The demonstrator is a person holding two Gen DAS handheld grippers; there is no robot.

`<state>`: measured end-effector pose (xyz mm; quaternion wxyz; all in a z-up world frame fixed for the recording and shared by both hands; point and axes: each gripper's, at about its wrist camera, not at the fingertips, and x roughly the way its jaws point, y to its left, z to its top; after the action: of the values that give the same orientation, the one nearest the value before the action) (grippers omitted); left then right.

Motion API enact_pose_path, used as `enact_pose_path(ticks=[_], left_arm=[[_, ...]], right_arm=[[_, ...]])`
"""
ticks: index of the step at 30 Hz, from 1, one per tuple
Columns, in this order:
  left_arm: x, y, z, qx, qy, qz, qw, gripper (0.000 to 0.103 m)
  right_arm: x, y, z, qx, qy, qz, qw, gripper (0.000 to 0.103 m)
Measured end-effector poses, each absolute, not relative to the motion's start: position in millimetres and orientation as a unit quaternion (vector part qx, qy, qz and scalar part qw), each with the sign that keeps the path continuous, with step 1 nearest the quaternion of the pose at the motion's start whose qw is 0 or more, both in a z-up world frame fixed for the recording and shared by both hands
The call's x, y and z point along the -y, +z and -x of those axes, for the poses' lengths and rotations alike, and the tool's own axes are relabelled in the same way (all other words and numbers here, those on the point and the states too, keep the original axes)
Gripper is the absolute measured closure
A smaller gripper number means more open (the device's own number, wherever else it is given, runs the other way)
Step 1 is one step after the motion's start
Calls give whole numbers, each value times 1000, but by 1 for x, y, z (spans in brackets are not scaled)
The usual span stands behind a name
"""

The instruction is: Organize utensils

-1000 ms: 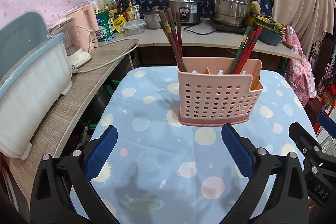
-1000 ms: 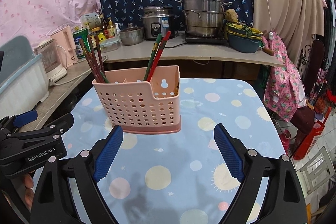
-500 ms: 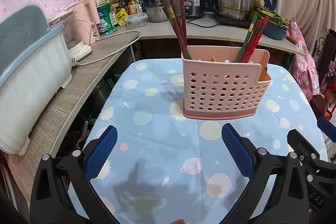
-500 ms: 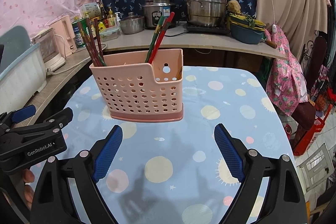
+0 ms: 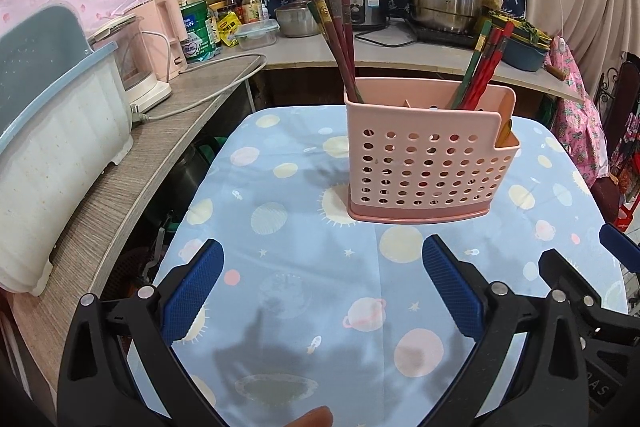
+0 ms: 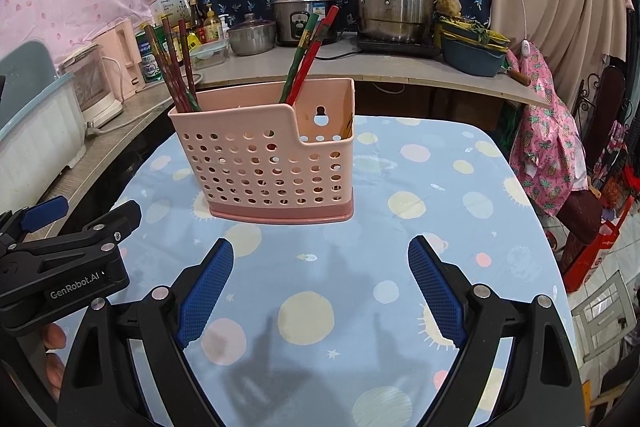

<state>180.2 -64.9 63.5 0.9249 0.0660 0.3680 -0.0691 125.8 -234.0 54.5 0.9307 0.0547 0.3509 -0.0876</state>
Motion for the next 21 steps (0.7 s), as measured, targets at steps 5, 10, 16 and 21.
enact_pose_path(ticks=[5, 10, 16, 21], left_arm=[[65, 63, -181, -368, -69, -67, 925, 8], [64, 64, -181, -364, -69, -69, 926, 8], [65, 64, -179, -361, -71, -72, 927, 8], [66, 65, -179, -360, -74, -76, 927, 8]], right_arm=[[233, 54, -126, -352, -90, -55, 930, 18], [233, 53, -126, -351, -92, -57, 930, 18], [233, 53, -126, -351, -92, -56, 930, 18], [233, 53, -126, -351, -92, -56, 930, 18]])
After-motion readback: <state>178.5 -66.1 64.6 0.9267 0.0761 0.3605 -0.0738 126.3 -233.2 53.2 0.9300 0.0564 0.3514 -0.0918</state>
